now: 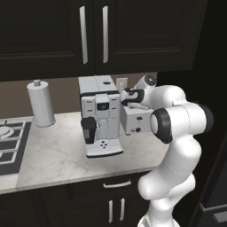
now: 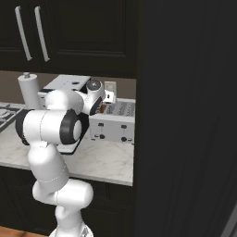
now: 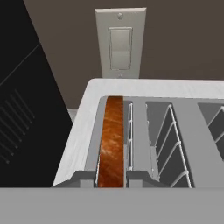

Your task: Start the toaster. Once the lever pops up, take the bread to the plate on the dining counter.

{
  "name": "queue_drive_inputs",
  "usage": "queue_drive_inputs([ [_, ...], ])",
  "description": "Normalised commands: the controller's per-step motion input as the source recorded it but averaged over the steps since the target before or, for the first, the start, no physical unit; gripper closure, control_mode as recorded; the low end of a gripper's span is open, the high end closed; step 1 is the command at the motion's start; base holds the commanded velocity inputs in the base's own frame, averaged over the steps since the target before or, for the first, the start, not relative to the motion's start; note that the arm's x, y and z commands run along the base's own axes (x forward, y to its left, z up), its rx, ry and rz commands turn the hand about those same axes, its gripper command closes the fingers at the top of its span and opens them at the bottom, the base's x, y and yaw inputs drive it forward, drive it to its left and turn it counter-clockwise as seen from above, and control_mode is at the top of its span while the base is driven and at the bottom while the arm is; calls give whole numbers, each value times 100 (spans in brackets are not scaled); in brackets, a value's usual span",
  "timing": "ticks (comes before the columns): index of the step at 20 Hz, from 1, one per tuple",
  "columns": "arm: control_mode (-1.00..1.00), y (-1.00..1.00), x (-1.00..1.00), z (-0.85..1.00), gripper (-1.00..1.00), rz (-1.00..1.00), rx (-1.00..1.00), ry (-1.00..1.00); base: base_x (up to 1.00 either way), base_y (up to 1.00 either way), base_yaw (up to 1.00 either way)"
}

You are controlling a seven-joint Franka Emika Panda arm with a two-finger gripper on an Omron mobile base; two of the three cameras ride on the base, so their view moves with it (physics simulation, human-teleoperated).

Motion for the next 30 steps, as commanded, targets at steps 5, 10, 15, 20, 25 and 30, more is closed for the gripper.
queue_drive_inputs([
  [5,-100,0,0,0,100,0,0,0,0,0,0],
  [10,-100,0,0,0,100,0,0,0,0,0,0],
  [15,-100,0,0,0,100,0,0,0,0,0,0],
  [20,-100,0,0,0,100,0,0,0,0,0,0],
  [25,-100,0,0,0,100,0,0,0,0,0,0],
  [30,-100,0,0,0,100,0,0,0,0,0,0],
])
